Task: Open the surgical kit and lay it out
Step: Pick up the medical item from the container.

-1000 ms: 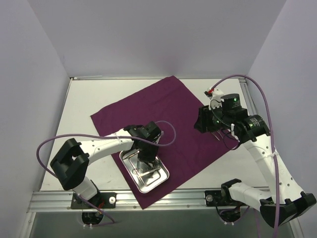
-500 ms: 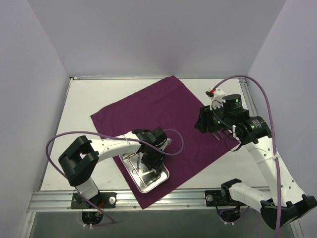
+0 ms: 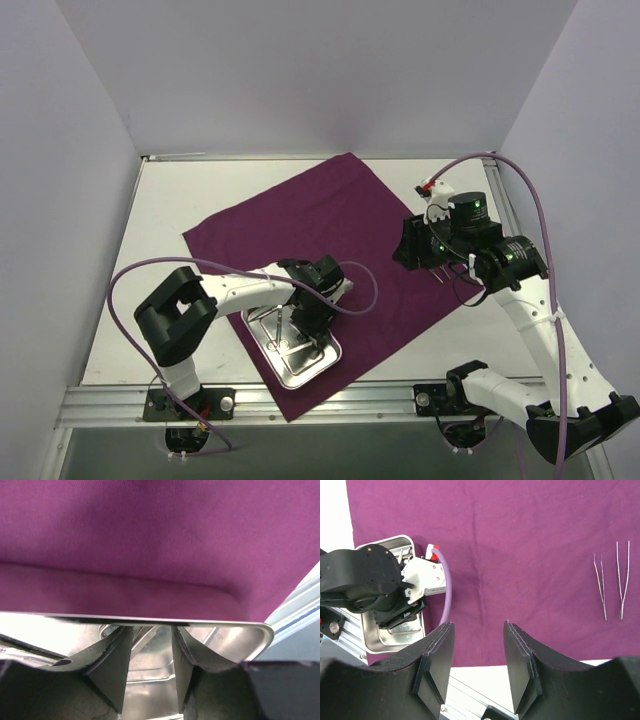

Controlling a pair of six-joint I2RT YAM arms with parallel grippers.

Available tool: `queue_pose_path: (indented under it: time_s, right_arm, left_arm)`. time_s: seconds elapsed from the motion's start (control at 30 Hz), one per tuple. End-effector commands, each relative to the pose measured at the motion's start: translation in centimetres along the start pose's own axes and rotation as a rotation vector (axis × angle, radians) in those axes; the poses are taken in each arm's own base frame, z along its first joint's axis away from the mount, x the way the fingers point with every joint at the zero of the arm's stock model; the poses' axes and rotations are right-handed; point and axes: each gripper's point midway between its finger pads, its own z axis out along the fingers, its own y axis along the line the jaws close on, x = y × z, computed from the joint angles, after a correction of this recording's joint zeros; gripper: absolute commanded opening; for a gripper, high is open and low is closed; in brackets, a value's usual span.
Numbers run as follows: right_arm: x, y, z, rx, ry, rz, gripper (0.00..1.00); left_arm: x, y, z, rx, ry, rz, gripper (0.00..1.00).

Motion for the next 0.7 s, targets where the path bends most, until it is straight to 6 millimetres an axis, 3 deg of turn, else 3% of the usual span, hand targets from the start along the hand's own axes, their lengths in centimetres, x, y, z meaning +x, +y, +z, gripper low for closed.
queue_pose_path:
  time_s: [0.0, 0.2, 0.33, 0.5, 0.67]
  right_arm:
    - [-0.2, 0.1, -0.3, 0.006, -0.015, 0.003, 0.44]
    - [-0.2, 0.1, -0.3, 0.007, -0.017, 0.001, 0.44]
    - [-0.3, 0.2, -0.3, 0.000, -0.020, 0.000, 0.44]
    - [-0.7, 0.1, 0.5, 0.004, -0.004, 0.011, 0.44]
    - [-2.2, 0.5, 1.1, -0.015, -0.019, 0.012, 0.47]
  left_arm:
    - [-1.6, -0.3, 0.2, 0.003, -0.038, 0.041, 0.45]
    - [-0.9, 0.5, 0.9, -0.038, -0.016, 0.002, 0.28]
    - [-0.7, 1.1, 0.0, -0.082, -0.016, -0.015, 0.16]
    - [-0.9, 0.8, -3.9, -0.098, -0.038, -0.013, 0.03]
    - [-1.6, -0.8, -9.4, -0.028, -0.099, -0.053, 0.02]
